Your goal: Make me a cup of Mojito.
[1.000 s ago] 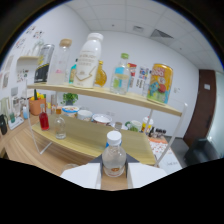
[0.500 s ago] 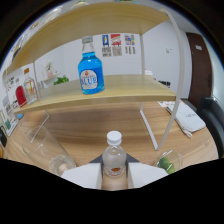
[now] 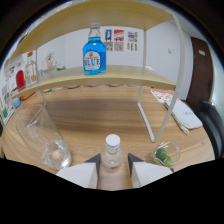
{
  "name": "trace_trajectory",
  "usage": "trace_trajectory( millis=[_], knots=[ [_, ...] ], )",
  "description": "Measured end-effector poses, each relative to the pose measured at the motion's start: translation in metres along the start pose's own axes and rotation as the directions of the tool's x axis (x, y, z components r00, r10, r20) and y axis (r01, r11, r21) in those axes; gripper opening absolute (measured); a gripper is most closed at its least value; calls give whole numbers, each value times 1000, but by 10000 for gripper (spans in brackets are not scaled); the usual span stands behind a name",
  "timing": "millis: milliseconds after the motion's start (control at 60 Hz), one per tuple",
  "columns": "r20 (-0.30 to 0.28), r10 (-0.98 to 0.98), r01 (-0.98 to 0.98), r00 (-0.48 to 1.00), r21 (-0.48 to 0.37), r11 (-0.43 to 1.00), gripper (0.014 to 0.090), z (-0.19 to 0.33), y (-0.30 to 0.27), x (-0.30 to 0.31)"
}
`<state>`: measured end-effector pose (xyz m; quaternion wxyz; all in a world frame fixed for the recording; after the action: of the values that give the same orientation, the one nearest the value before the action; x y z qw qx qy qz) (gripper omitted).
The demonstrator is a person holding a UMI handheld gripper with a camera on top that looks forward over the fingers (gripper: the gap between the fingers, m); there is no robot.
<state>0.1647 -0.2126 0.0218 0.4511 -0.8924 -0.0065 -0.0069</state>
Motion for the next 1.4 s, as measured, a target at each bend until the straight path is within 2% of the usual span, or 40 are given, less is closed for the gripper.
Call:
trace_trajectory(
  millis=[33,100,150,183,267,433,550,733,850,1133,1400],
  knots=[
    [-2,-1,1,1000,2,1000,575,-4,-3,0],
    [1,2,-2,1000,17,1000,694,-18,-12,-1],
    [-17,-5,6,1000,40,999,829,-32,-25,1],
    [-29,-7,9,1000,66,998,865,-44,-35,1],
    [-40,-7,12,999,122,993,862,-78,-60,-7],
    [-54,11,-2,998,170,985,860,-143,-85,-37],
    [-65,6,6,998,176,984,863,-174,-80,-65],
    [-49,31,-24,998,140,990,861,-195,-56,-112],
    [-20,41,-38,999,151,988,862,-213,-69,-148],
    [93,0,-29,996,318,948,862,-268,-185,-250],
    [111,-46,-8,993,444,896,864,-268,-281,-305]
  ],
)
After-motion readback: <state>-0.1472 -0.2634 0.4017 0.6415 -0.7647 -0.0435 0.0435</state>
